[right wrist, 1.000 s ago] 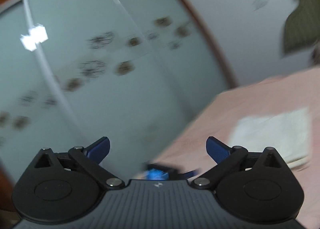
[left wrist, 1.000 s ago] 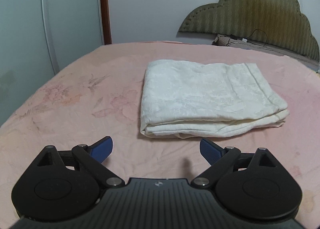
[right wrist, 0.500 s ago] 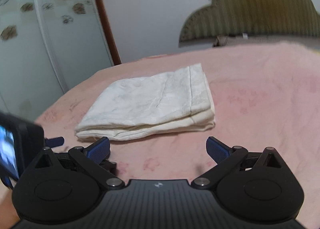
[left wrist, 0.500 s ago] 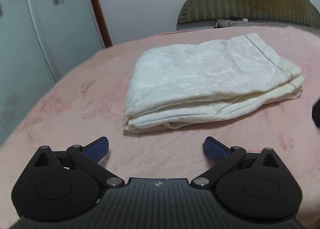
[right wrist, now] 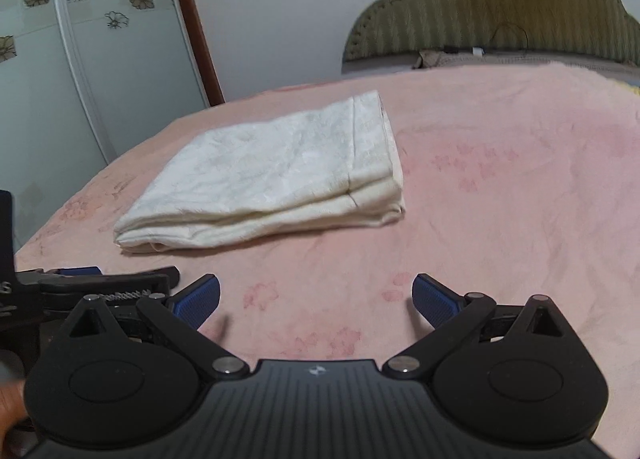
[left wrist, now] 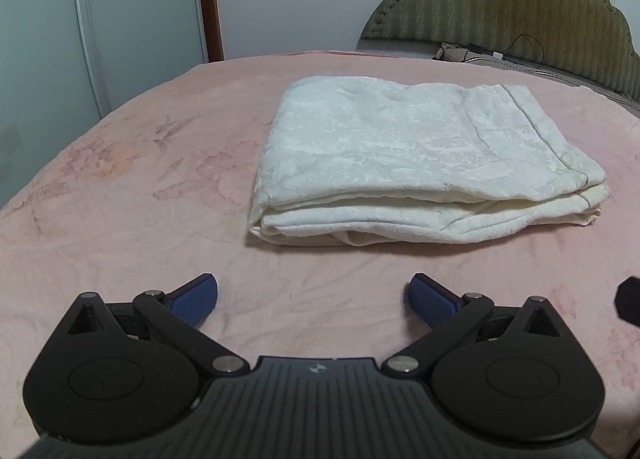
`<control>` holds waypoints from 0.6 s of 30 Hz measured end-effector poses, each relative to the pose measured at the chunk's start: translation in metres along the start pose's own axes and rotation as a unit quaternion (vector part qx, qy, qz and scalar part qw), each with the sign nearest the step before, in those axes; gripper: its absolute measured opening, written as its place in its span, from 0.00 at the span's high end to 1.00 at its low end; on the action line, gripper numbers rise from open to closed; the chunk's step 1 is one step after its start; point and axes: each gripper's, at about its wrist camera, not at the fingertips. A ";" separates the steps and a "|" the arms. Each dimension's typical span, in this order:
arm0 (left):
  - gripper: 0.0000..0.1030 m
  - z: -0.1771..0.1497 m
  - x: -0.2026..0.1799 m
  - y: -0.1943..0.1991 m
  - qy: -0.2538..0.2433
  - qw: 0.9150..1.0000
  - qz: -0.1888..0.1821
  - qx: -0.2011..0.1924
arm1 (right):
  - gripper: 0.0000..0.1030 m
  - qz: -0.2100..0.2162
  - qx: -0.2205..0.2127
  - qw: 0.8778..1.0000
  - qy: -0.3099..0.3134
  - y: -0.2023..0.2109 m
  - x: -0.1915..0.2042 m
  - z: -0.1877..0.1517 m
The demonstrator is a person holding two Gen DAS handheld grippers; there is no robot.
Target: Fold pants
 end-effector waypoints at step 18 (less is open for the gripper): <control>0.00 -0.004 0.010 0.001 0.020 1.000 -0.016 0.002 | 0.00 0.217 0.027 0.971 -0.092 0.074 0.032 0.045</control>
Point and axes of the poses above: each gripper's, at about its wrist camera, not at the fingertips, and y roughly against the way its jaws point, x to its left, z to its top, and after that the axes turned 15 degrees about -y, right-handed
